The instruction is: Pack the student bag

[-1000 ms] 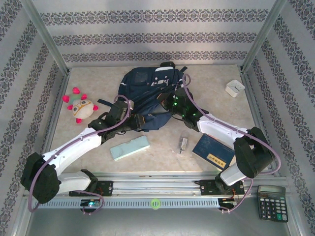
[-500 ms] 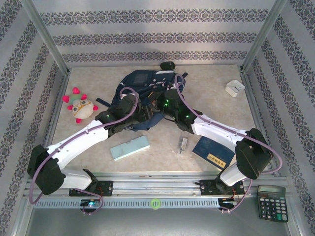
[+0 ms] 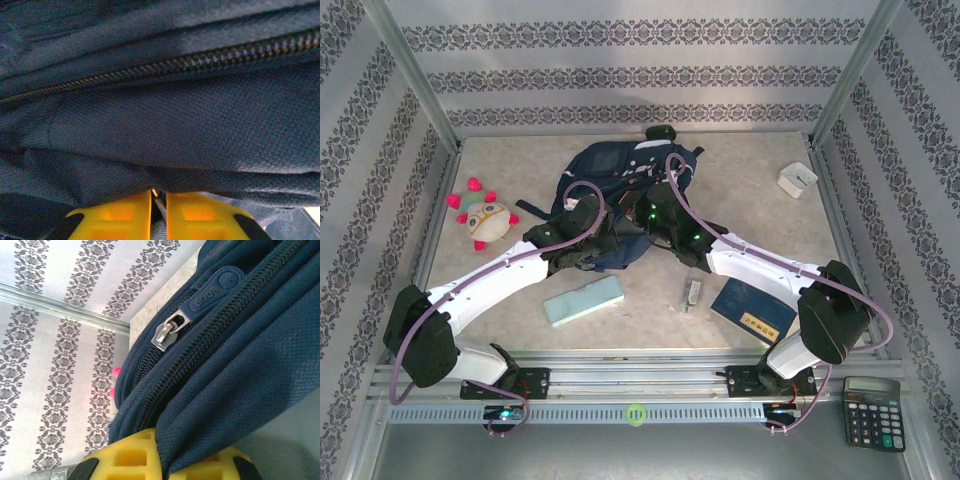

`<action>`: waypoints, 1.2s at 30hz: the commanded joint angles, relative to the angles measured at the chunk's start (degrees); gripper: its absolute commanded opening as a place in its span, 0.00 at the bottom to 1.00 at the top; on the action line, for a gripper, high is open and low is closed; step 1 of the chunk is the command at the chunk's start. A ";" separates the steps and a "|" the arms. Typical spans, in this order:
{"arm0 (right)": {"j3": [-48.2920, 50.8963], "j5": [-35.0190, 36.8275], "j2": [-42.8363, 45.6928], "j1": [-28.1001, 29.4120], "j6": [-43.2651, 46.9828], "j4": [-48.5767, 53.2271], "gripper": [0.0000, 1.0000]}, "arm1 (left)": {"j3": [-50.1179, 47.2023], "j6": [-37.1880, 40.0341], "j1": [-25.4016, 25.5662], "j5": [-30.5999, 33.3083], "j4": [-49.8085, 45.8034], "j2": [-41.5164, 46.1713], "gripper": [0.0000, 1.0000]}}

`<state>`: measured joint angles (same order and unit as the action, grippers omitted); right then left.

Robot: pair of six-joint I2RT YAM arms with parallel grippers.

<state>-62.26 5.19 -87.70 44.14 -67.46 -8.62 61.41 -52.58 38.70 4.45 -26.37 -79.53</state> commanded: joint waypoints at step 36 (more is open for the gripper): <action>3.15 -26.37 5.35 -16.43 4.58 -5.82 0.00 | -8.67 14.86 -9.54 -19.78 1.15 6.94 0.00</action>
<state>-58.72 -15.20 -85.49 29.63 -63.66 -7.77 53.56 -44.34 31.31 -13.37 -19.53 -73.71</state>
